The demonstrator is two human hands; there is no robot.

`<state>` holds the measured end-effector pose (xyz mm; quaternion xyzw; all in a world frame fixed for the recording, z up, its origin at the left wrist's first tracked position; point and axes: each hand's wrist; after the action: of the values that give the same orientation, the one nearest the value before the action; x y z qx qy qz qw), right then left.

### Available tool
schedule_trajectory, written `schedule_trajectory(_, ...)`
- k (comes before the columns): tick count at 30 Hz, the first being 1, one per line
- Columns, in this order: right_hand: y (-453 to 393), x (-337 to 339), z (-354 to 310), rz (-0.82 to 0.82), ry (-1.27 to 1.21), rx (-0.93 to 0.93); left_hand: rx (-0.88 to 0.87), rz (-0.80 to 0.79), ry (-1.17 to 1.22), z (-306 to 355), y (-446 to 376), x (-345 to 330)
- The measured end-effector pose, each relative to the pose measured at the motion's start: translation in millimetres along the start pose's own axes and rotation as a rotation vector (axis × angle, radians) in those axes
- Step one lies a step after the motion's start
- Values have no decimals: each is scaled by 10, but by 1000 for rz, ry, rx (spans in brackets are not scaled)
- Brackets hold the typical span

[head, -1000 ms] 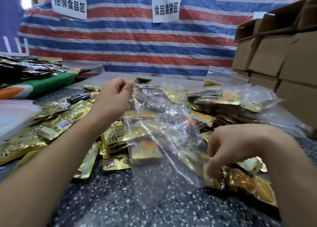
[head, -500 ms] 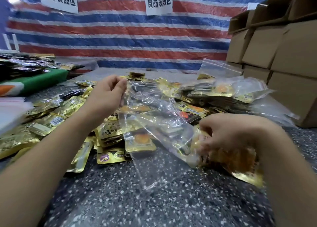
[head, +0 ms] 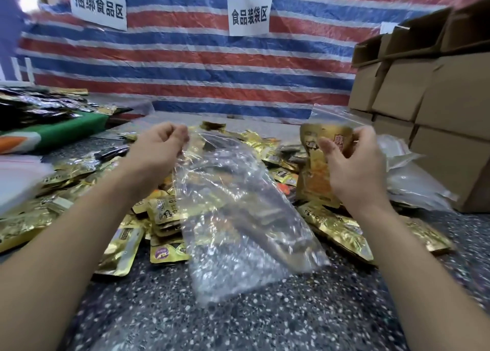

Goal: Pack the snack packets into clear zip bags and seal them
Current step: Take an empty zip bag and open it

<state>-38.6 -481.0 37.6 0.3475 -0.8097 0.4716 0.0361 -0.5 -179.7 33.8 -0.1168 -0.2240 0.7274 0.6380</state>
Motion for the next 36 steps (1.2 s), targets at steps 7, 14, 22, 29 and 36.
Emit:
schedule_trajectory(7,73,-154,63,-349,177,-9,22,-232,119,47,96,-137)
schedule_trajectory(14,28,-110,139,-352,376,-60,-136,-380,-41,78,194,-175)
schedule_trajectory(22,-128,57,-83,-170,-1025,-509,-272,-503,-152,47,277,-284)
schedule_trajectory(29,-32,-11,-148,-476,-1214,-422,-354,-546,-150,88,339,-355)
schedule_trajectory(36,73,-82,-169,-585,-648,-185,-387,-457,-97,125,345,-362)
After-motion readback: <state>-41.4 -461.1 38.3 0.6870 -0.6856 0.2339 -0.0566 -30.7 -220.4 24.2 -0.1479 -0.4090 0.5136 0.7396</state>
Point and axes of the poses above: each hand's wrist, its own y-axis away from the middle knuckle, its own x-axis out of the back of the hand, z = x × y, and after that the axes turned 11 degrees about y, right-handed
